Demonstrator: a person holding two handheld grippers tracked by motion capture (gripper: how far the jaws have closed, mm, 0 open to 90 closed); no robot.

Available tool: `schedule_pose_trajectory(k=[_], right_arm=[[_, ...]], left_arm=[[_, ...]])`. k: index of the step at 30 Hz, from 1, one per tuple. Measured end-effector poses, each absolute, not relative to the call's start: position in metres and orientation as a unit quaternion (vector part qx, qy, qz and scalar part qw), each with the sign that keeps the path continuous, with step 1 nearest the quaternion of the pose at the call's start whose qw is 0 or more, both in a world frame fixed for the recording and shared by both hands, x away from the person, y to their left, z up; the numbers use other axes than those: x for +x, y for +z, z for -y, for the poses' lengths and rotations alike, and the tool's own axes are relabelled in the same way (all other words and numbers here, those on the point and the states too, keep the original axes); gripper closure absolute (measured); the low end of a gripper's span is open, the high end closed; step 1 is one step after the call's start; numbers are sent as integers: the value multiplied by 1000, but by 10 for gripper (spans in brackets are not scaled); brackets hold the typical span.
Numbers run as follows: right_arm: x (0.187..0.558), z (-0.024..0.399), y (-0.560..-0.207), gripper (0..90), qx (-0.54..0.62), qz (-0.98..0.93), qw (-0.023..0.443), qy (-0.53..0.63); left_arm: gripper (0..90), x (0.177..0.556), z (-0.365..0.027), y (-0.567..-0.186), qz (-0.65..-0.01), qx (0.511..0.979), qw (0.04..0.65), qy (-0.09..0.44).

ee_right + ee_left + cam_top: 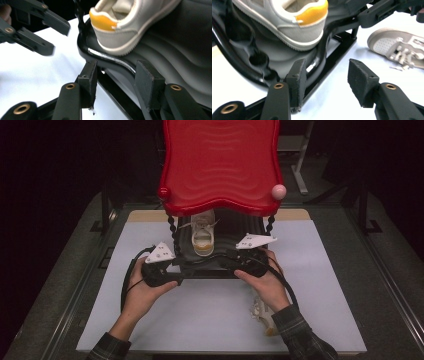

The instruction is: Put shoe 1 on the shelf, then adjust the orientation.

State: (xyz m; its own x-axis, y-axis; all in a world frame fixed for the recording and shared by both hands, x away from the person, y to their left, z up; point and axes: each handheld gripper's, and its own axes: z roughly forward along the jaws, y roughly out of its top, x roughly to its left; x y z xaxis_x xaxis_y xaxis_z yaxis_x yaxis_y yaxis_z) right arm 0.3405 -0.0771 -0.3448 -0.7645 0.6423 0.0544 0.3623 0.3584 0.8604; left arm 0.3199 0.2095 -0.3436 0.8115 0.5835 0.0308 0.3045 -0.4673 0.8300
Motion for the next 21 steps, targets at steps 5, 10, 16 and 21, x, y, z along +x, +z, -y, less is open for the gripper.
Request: schedule_pose_trajectory(k=[5, 10, 16, 21], right_arm=[[331, 92, -347, 528, 315, -810, 146, 472], [321, 108, -351, 536, 321, -810, 146, 469], [310, 125, -358, 531, 334, -808, 143, 464], [301, 140, -364, 555, 338, -812, 147, 453]], left_arm=[[391, 307, -220, -347, -268, 843, 442, 147], [322, 297, -235, -359, -282, 846, 429, 145], [283, 290, -254, -377, -307, 843, 419, 141], [263, 284, -269, -390, -322, 844, 407, 137]])
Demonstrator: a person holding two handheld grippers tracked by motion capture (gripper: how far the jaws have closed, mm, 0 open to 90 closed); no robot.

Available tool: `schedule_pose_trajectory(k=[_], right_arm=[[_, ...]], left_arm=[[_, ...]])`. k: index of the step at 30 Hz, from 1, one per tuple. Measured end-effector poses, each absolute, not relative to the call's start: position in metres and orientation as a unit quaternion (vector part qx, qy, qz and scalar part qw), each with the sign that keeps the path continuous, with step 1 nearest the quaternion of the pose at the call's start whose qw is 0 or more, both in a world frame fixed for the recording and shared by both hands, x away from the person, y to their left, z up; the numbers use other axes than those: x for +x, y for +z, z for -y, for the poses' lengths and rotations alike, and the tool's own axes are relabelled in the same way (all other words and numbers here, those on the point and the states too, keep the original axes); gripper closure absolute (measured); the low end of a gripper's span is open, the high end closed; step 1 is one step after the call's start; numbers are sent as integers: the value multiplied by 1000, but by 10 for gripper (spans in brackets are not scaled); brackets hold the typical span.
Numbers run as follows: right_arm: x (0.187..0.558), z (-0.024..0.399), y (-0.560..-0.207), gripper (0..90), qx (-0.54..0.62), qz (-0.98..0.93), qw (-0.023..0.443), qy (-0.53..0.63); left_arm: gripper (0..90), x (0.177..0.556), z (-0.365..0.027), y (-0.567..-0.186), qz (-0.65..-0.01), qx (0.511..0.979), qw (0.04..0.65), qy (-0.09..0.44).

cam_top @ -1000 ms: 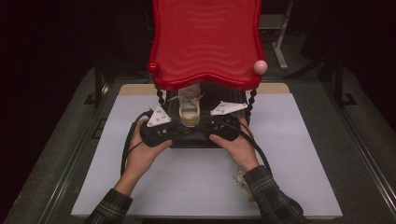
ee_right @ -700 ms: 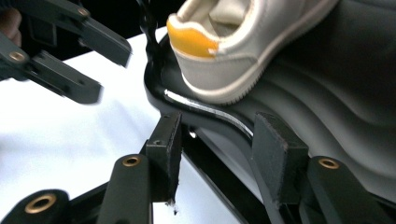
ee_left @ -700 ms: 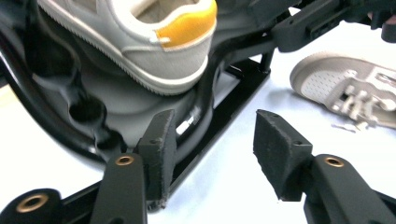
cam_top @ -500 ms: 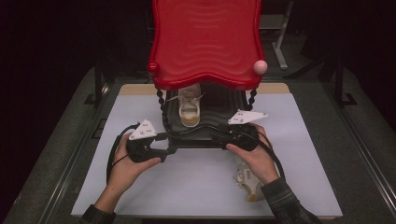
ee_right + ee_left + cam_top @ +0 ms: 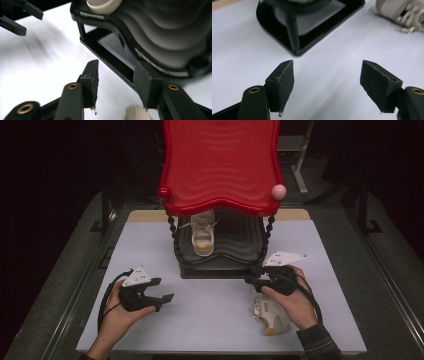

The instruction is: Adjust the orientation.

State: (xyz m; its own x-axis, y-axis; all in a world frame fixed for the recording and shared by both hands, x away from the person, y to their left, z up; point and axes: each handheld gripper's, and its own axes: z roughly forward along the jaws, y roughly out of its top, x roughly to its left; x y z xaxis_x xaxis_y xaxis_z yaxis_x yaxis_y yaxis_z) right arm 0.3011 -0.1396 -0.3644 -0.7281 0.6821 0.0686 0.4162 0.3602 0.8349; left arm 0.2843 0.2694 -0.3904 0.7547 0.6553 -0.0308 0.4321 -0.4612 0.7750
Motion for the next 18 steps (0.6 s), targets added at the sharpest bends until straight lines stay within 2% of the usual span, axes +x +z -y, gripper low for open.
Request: schedule_pose_trajectory(k=[8, 18], right_arm=[[285, 162, -375, 622, 354, -814, 141, 437], [252, 200, -384, 822, 379, -817, 135, 413]], left_arm=[[244, 276, -289, -413, -336, 846, 391, 133], [193, 278, -300, -432, -354, 843, 376, 151]])
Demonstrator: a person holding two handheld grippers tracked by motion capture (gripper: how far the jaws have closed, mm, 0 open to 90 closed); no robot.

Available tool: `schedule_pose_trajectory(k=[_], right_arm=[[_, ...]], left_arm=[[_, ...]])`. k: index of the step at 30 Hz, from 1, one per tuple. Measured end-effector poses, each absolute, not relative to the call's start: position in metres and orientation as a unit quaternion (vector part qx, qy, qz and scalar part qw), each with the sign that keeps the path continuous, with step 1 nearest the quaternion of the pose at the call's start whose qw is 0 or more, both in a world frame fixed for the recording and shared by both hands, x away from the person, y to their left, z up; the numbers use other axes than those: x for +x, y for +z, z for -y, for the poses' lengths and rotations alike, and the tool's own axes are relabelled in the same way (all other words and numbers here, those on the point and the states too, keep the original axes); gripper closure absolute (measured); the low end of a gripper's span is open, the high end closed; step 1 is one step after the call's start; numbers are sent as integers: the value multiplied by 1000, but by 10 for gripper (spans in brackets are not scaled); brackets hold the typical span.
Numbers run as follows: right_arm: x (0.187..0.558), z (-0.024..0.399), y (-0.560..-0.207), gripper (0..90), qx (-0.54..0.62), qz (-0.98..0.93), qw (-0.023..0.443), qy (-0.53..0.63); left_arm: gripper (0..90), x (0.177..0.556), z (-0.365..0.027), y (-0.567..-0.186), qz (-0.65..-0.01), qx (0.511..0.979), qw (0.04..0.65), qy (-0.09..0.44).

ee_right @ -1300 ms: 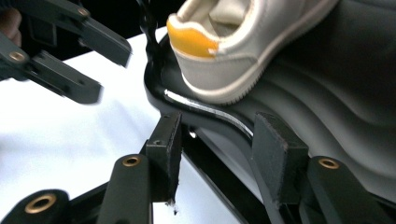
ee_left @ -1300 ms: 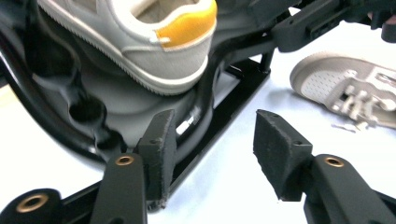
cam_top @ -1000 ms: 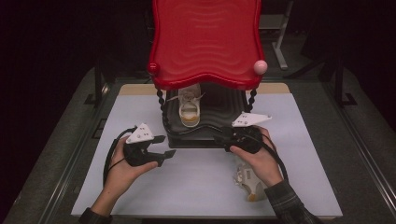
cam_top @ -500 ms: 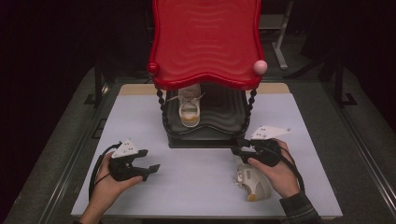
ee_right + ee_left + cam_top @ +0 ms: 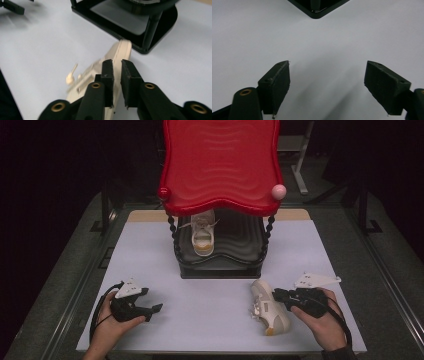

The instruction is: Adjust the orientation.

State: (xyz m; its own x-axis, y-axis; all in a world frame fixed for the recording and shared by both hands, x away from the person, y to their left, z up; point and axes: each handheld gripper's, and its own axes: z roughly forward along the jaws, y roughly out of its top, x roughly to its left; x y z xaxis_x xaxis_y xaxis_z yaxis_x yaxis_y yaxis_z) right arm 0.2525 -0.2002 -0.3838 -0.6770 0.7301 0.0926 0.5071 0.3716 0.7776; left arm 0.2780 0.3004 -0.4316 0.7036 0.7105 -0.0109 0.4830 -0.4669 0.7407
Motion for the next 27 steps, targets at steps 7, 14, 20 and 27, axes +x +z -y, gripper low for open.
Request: schedule_pose_trajectory(k=[7, 14, 20, 27], right_arm=[[242, 204, -392, 894, 376, -827, 116, 401], [241, 210, -395, 896, 381, -824, 113, 403], [243, 220, -396, 897, 396, -819, 122, 396], [250, 236, -405, 898, 426, -813, 137, 374]], left_arm=[[184, 282, -301, -442, -361, 851, 349, 154], [166, 282, -302, -449, -357, 852, 352, 152], [156, 281, -303, -450, -354, 852, 356, 150], [156, 282, -303, -450, -354, 852, 356, 149]])
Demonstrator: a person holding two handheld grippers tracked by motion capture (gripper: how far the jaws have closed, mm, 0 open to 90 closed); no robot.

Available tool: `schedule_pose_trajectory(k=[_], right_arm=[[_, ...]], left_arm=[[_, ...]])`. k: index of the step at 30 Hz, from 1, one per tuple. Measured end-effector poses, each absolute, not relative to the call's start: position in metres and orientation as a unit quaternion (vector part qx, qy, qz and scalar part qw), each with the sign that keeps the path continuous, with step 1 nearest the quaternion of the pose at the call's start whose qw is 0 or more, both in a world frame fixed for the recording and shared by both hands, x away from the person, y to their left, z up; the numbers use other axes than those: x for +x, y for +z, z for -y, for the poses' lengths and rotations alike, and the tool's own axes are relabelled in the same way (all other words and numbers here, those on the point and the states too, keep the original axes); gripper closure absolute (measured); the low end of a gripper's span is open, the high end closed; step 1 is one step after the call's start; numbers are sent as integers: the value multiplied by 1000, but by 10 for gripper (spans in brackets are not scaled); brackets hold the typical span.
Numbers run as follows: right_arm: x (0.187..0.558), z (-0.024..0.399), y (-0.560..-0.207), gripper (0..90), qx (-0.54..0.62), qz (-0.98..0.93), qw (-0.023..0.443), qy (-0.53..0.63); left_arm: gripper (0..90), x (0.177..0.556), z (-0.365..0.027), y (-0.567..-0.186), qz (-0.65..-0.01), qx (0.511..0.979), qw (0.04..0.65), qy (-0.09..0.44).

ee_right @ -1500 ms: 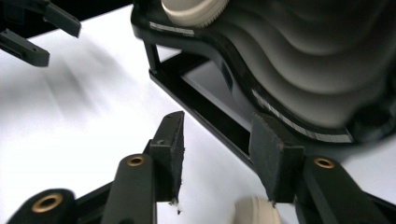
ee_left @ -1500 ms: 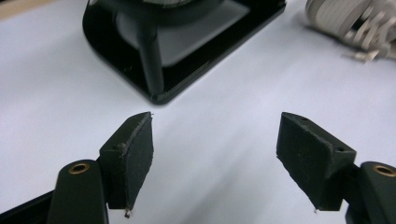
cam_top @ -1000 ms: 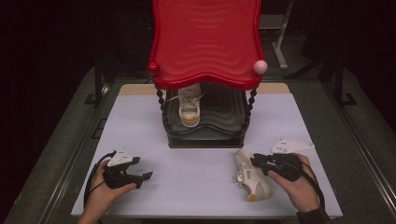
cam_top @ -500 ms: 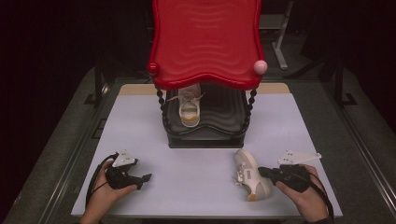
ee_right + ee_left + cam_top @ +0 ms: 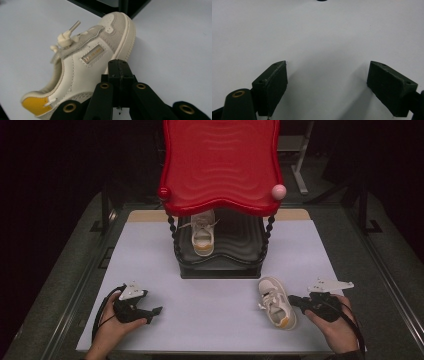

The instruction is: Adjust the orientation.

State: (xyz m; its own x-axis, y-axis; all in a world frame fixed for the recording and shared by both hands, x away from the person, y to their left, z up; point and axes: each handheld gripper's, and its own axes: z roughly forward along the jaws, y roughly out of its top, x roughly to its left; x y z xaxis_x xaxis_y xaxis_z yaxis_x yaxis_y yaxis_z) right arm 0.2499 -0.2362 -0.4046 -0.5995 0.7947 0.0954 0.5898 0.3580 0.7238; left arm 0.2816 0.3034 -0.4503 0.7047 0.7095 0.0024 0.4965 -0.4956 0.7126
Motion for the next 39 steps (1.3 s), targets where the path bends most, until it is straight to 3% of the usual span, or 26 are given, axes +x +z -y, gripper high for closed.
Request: schedule_pose_trajectory(k=[24, 32, 39], right_arm=[[253, 256, -434, 897, 452, -812, 111, 351], [238, 243, -434, 897, 422, -825, 86, 365], [236, 254, -416, 828, 415, -810, 101, 402]], left_arm=[[156, 282, -304, -450, -354, 852, 355, 149], [156, 282, -303, -450, -354, 852, 355, 149], [156, 282, -303, -451, -354, 851, 357, 149]])
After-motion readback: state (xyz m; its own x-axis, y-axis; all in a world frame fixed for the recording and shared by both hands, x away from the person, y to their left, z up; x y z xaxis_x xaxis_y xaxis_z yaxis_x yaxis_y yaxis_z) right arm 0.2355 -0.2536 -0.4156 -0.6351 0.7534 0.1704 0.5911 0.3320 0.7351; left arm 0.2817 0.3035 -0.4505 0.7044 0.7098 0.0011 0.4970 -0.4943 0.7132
